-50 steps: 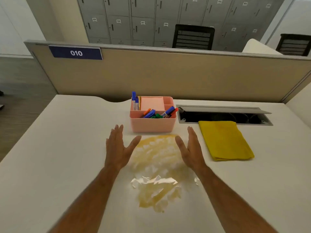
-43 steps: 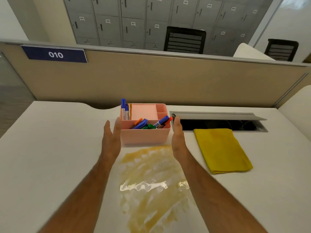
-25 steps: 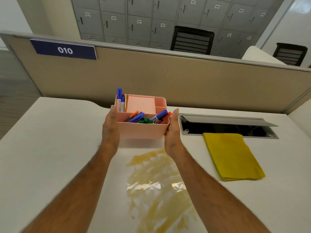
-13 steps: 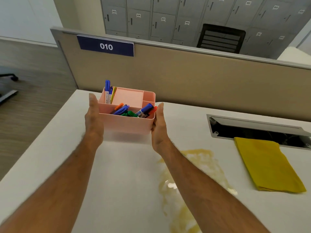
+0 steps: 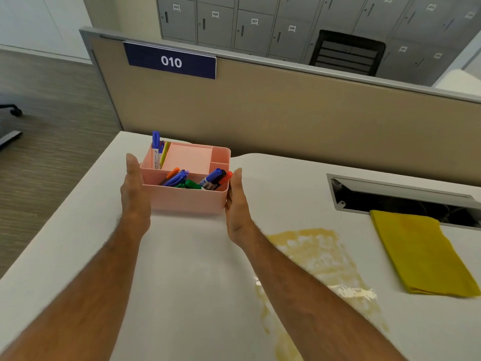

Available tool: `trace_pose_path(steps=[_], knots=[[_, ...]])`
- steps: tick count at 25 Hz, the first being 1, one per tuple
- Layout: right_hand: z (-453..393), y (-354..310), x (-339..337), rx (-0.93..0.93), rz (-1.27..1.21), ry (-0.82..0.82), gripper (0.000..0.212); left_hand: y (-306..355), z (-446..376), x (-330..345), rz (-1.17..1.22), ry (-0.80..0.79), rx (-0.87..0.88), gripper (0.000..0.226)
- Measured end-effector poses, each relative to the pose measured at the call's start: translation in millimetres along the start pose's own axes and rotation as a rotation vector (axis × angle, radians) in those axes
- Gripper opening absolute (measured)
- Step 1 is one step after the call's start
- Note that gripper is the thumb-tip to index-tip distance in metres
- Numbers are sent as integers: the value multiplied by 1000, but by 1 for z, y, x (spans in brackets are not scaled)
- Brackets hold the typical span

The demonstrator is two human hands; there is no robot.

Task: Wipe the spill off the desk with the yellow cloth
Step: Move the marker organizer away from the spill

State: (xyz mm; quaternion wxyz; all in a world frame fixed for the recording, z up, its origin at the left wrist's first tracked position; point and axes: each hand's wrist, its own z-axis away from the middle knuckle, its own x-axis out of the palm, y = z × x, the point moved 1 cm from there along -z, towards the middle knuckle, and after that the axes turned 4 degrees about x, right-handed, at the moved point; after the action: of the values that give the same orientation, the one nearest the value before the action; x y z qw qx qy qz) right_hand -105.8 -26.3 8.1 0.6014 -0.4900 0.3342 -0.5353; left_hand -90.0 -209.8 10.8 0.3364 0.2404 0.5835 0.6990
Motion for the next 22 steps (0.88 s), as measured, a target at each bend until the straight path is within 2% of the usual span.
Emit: trace_pose_path(steps=[3, 5, 6, 10, 12, 14, 16, 18, 20, 22], knots=[[-1, -5, -6, 23, -10, -48, 71, 0, 0, -2, 11, -6, 38, 67], [2, -8, -13, 6, -36, -79, 49, 1, 3, -4, -22, -28, 63, 73], [6, -10, -18, 0, -42, -74, 48, 2, 6, -5, -55, -21, 84, 81], [27, -8, -55, 38, -58, 69, 99, 13, 16, -11, -380, 12, 313, 115], [39, -7, -79, 29, -81, 97, 109, 21, 25, -11, -667, -30, 537, 111], [54, -7, -109, -11, -40, 164, 108, 26, 41, -4, -905, -82, 820, 106], [71, -4, -147, -62, 157, 316, 98, 27, 64, 8, -989, -142, 1029, 102], [87, 0, -189, -97, 424, 502, 79, 19, 90, 22, -991, -217, 1152, 99], [101, 6, -234, -122, 664, 648, 64, -3, 115, 32, -992, -308, 1170, 96], [114, 9, -276, -88, 864, 733, 57, -32, 138, 38, -1049, -407, 1046, 97]])
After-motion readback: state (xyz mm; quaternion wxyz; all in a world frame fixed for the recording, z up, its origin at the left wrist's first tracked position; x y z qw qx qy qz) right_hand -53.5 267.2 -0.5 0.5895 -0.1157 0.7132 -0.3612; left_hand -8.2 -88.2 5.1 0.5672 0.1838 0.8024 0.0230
